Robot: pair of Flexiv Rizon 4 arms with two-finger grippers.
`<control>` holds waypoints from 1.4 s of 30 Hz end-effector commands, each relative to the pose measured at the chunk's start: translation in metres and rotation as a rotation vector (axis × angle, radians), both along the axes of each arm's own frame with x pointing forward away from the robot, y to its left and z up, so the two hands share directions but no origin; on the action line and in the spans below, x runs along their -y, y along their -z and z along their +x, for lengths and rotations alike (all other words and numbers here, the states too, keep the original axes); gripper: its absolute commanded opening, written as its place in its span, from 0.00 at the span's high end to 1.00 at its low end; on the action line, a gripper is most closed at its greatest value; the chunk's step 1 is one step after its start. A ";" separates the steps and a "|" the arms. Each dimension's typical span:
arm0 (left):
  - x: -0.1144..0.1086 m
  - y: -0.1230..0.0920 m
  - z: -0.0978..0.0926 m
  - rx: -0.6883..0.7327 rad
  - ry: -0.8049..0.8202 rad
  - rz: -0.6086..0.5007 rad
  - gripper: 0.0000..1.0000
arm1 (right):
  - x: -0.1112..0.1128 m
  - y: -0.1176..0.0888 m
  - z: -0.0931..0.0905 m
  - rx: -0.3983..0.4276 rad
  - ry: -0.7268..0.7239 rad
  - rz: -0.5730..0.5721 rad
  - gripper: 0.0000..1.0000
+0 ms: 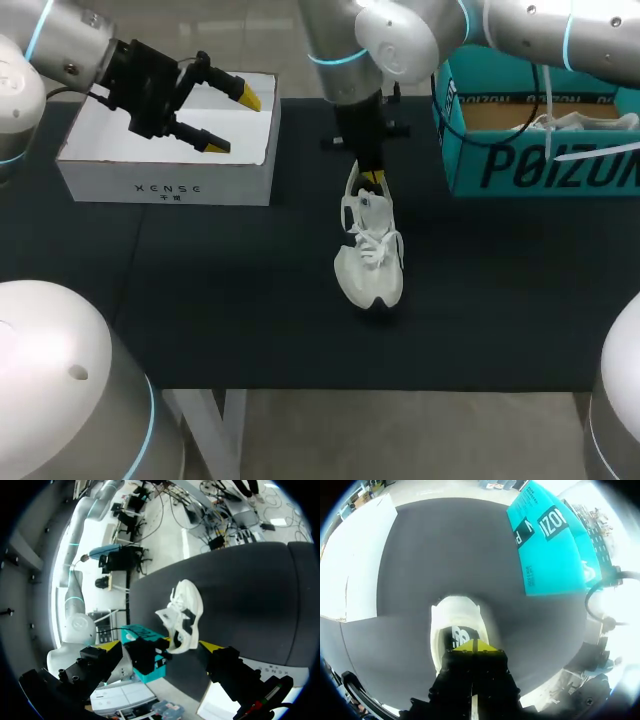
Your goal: Take the shoe out of the shoebox, open the shoe tongue, remove and reinsert the insole, then place the shoe into the shoebox
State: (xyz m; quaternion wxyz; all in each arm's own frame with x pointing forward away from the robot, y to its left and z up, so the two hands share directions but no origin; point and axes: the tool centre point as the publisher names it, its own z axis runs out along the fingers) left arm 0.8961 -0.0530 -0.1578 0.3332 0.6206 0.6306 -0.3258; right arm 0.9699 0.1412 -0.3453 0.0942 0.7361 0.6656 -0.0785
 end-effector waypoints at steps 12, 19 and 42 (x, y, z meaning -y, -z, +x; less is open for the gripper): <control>0.000 -0.001 0.000 0.001 0.000 0.004 0.00 | -0.001 0.035 0.002 0.066 0.024 -0.001 1.00; 0.000 -0.001 0.000 0.001 0.000 0.004 0.00 | 0.000 0.057 0.007 0.066 0.028 0.016 1.00; 0.000 -0.001 0.000 0.001 0.000 0.004 0.00 | -0.010 0.041 -0.004 0.013 0.042 0.165 1.00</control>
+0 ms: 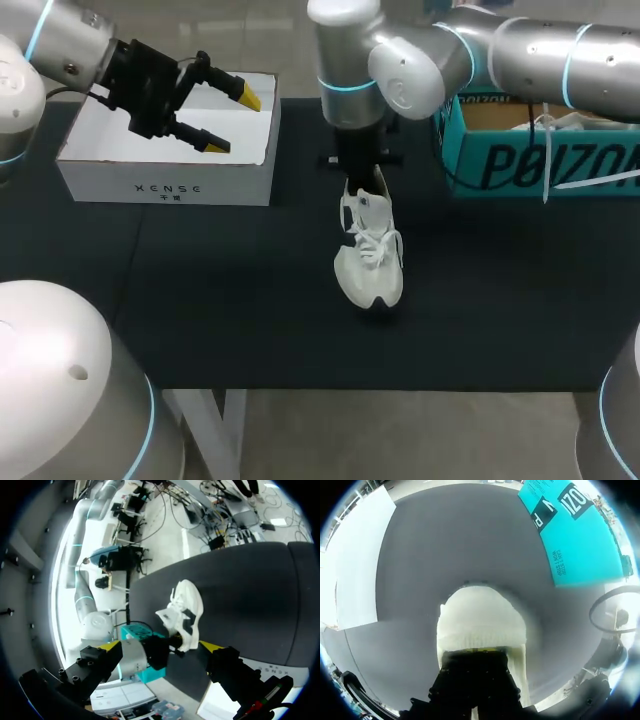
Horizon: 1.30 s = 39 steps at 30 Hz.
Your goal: Take the shoe out of the shoebox, open the shoe tongue, remove and reinsert the insole, then place the shoe into the shoebox
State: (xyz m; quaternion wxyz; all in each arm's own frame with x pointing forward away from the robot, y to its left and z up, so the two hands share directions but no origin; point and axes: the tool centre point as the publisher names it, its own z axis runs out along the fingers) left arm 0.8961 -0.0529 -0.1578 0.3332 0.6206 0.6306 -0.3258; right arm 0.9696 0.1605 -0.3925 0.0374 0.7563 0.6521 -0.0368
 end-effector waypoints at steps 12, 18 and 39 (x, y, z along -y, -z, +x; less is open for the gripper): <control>0.000 -0.001 0.000 0.001 0.000 0.003 0.00 | 0.004 0.033 0.019 -0.009 0.007 0.010 1.00; 0.000 -0.001 0.000 0.001 0.000 0.003 0.00 | -0.004 0.039 0.004 -0.044 -0.019 0.030 1.00; 0.000 -0.001 0.000 0.001 0.000 0.003 0.00 | 0.012 0.001 -0.023 -0.015 -0.024 0.002 1.00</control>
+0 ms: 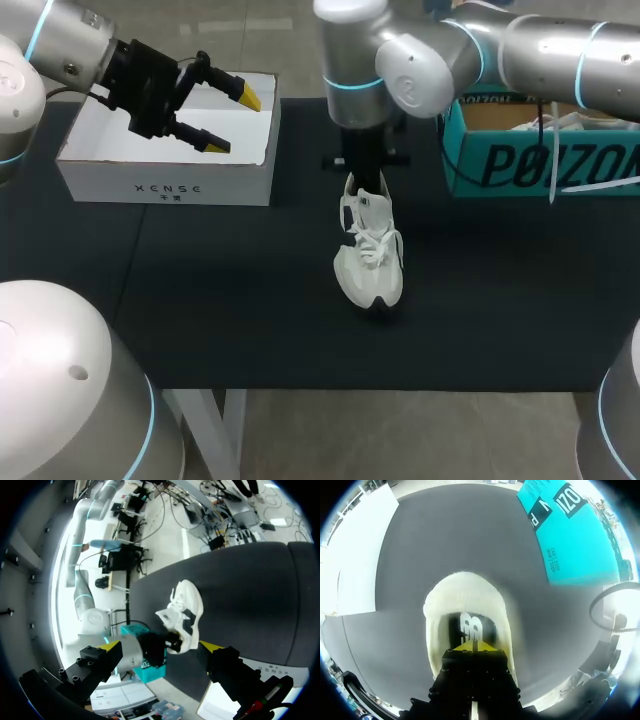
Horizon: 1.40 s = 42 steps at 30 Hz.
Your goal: Take the shoe out of the shoebox, open the shoe tongue, remove and reinsert the insole, then place the shoe into the shoebox
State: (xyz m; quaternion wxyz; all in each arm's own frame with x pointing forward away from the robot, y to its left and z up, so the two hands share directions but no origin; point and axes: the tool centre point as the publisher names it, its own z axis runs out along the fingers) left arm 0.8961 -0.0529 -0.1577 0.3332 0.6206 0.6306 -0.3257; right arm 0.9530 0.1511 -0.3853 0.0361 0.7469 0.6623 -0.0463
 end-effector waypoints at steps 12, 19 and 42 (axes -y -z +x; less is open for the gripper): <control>0.000 0.000 0.000 0.001 0.000 0.003 0.00 | -0.009 0.046 -0.011 -0.083 -0.009 0.022 1.00; 0.000 0.000 0.000 0.001 0.000 0.003 0.00 | -0.010 0.021 -0.014 -0.091 0.012 0.032 1.00; 0.000 0.000 0.000 0.001 0.000 0.003 0.00 | -0.006 -0.021 -0.030 -0.259 0.038 0.068 1.00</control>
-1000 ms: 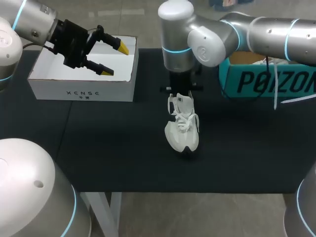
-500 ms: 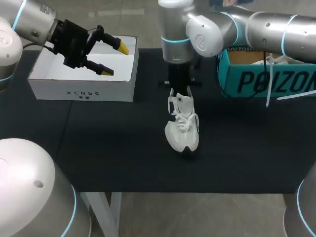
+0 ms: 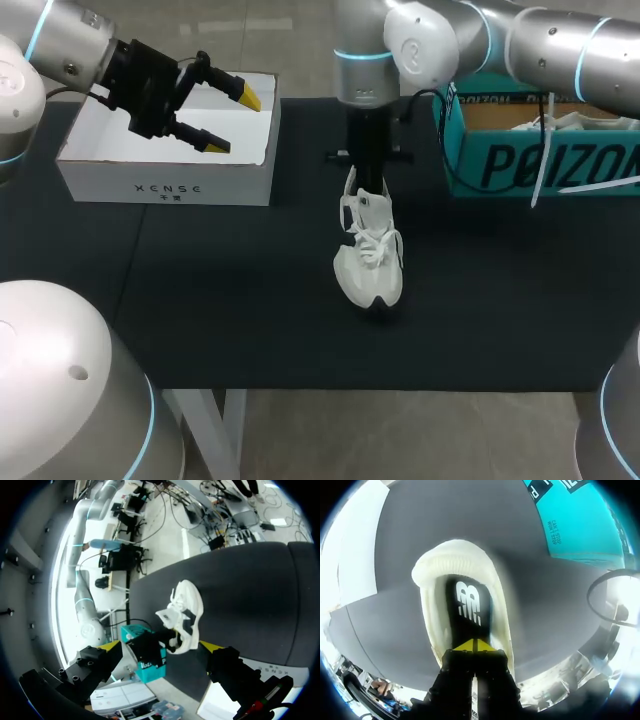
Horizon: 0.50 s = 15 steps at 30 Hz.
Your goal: Take the shoe out of the shoebox, open the shoe tongue, remove and reinsert the insole, then place the shoe into the shoebox
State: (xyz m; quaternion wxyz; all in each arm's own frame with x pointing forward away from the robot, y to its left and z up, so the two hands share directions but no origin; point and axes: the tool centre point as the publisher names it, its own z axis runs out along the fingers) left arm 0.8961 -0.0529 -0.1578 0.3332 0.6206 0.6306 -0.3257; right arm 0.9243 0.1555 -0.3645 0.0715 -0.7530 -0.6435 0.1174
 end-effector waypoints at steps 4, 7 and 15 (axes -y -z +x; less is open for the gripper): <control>0.000 -0.001 0.000 0.001 0.000 0.003 0.00 | -0.002 0.002 -0.006 -0.022 -0.020 0.004 1.00; 0.000 -0.001 0.000 0.001 0.000 0.003 0.00 | -0.001 0.002 -0.009 -0.032 -0.026 0.005 0.80; 0.000 -0.001 0.000 0.001 0.000 0.003 0.00 | 0.001 0.000 -0.013 -0.044 -0.024 0.005 0.00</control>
